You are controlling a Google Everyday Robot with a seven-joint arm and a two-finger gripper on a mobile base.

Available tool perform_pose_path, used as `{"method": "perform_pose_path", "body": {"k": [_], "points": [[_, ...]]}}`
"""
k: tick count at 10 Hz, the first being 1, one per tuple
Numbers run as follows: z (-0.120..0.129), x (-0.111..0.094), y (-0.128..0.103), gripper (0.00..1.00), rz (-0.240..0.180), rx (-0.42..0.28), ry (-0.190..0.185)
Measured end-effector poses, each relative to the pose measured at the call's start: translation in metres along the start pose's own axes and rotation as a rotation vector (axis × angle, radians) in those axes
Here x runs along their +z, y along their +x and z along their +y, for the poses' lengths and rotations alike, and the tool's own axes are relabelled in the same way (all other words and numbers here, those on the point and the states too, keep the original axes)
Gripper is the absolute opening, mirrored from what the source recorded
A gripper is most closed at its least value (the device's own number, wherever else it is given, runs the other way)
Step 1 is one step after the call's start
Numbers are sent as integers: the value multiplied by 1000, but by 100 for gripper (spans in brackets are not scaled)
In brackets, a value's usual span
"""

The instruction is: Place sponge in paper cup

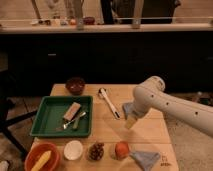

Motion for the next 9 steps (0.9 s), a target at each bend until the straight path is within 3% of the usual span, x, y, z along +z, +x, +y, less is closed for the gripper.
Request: {"method": "perform_pose_path", "body": {"k": [3, 5, 9], "points": [[0, 1, 0, 80, 0, 22, 1], [-3, 13, -5, 80, 15, 115, -1], [-24, 68, -28, 80, 77, 325, 0]]}}
